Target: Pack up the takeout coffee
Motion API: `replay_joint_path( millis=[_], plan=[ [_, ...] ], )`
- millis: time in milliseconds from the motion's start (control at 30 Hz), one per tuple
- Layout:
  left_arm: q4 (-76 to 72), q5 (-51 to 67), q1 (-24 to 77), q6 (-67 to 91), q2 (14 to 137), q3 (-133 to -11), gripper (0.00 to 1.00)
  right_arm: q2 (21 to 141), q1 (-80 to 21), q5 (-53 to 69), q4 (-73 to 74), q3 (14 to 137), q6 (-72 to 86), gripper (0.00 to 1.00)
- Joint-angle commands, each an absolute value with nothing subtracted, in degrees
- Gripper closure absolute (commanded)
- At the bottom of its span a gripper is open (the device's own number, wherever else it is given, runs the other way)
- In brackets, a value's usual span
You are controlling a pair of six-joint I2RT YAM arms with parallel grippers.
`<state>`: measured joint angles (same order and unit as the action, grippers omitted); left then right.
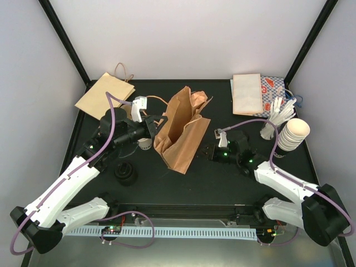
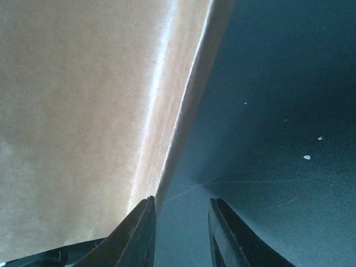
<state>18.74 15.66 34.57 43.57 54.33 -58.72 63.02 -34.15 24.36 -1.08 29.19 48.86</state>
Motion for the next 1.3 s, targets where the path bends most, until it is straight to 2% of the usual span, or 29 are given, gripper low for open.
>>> replay_joint_path(
  millis=[0, 400, 833, 1067, 1100, 1167, 1267],
  plan=[
    [16.3, 16.4, 34.2, 44.2, 53.1, -59.0, 0.98, 64.3, -34.4, 25.2, -3.5, 30.8, 49.3, 0.71],
    [16.3, 16.6, 34.2, 44.2, 53.0, -58.8, 0.98, 66.7, -34.4, 25.9, -5.4, 32.0, 49.9, 0.74],
    [16.7, 16.5, 33.8, 44.3, 52.5, -59.0, 0.98, 65.8, -34.5, 25.5, -3.5, 32.1, 49.3, 0.99],
    [17.5, 16.4, 33.0, 44.2, 51.9, -58.9, 0.98, 63.5, -34.5, 24.0, -1.0, 31.6, 48.6, 0.99],
    [17.4, 16.5, 32.9, 44.2, 51.9, -58.8, 0.99, 63.2, -34.5, 24.1, -1.0, 31.5, 48.7, 0.96],
    [17.2, 16.7, 32.8, 44.4, 51.9, -58.8, 0.98, 62.6, -34.5, 24.1, -1.3, 31.3, 48.9, 0.82],
    [17.1, 16.9, 32.9, 44.6, 51.9, -58.5, 0.98, 61.9, -34.5, 24.3, -2.0, 31.2, 49.2, 0.76]
  ],
)
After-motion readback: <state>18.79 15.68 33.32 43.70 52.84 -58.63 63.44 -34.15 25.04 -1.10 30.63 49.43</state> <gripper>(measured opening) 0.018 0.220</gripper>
